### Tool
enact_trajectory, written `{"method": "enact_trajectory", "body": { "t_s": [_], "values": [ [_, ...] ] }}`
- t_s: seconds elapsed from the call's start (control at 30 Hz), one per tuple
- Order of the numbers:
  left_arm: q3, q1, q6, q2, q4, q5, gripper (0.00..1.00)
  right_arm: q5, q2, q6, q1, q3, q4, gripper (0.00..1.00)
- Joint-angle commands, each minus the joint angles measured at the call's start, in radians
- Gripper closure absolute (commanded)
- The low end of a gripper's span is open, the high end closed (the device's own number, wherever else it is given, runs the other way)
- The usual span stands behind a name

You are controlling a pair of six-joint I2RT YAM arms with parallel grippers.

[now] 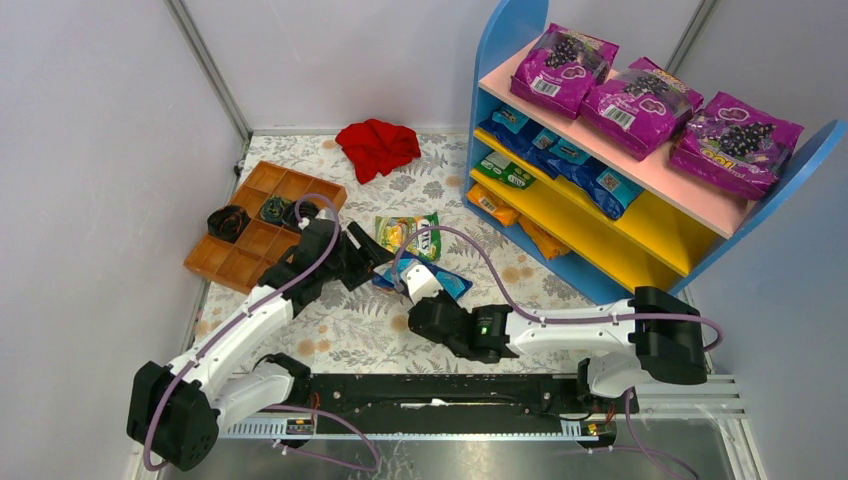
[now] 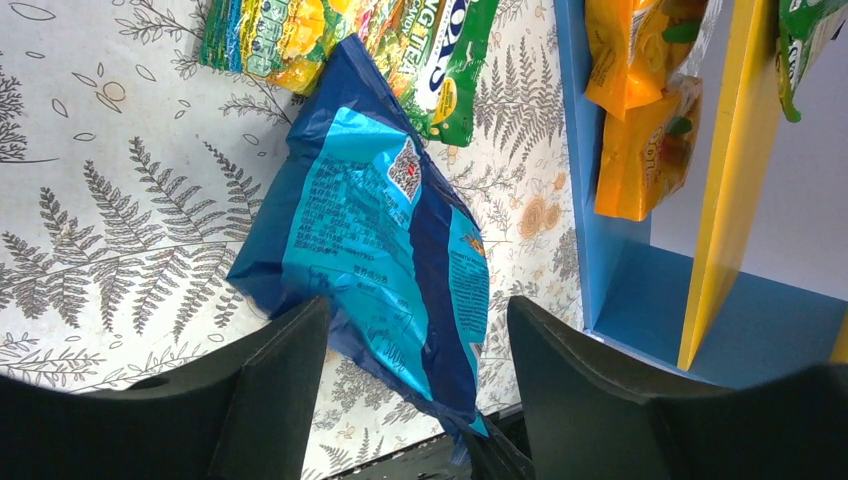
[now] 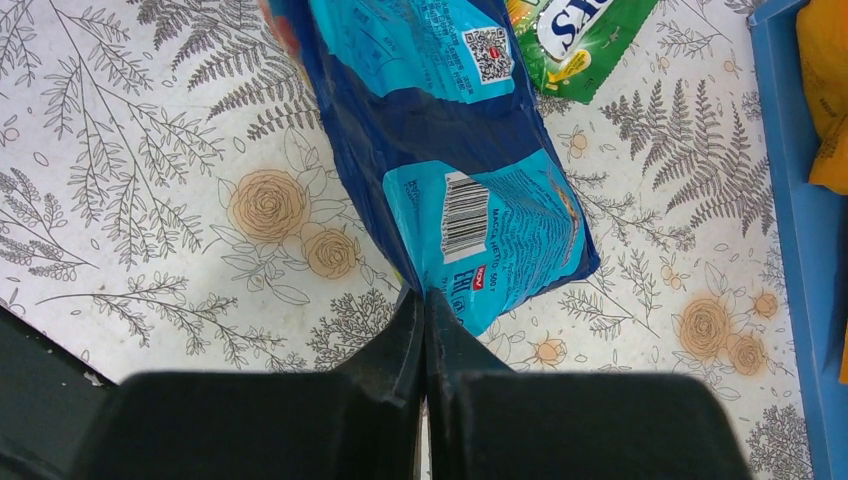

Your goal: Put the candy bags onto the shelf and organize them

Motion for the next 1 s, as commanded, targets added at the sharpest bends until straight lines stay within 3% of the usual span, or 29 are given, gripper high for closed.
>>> {"method": "enact_trajectory", "body": {
  "t_s": [0.0, 0.1, 0.23, 0.47, 0.63, 0.83, 0.97],
  "values": [
    [0.002, 0.008, 0.017, 0.006, 0.044, 0.005, 0.32, 0.015, -0.06, -0.018, -0.005, -0.002, 0.068, 1.0],
    [0.009, 0.009, 0.026, 0.022, 0.035, 0.03, 0.33, 0.019, -0.067, -0.024, -0.005, -0.007, 0.069, 1.0],
    [0.022, 0.009, 0.063, 0.004, -0.05, 0.024, 0.2, 0.02, -0.068, -0.029, -0.007, -0.006, 0.081, 1.0],
    [0.037, 0.005, 0.304, -0.061, -0.094, 0.068, 0.22, 0.011, -0.04, -0.045, -0.008, 0.006, 0.099, 1.0],
    [0.007, 0.006, 0.242, -0.064, -0.099, 0.134, 0.3, 0.005, -0.048, -0.052, -0.014, 0.002, 0.102, 1.0],
    [0.006, 0.005, 0.063, -0.089, -0.157, 0.079, 0.22, 0.001, -0.049, -0.052, -0.016, -0.004, 0.112, 1.0],
    [0.047, 0.006, 0.029, -0.117, -0.246, -0.067, 0.17, -0.003, -0.05, -0.053, -0.015, -0.005, 0.11, 1.0]
  ]
}}
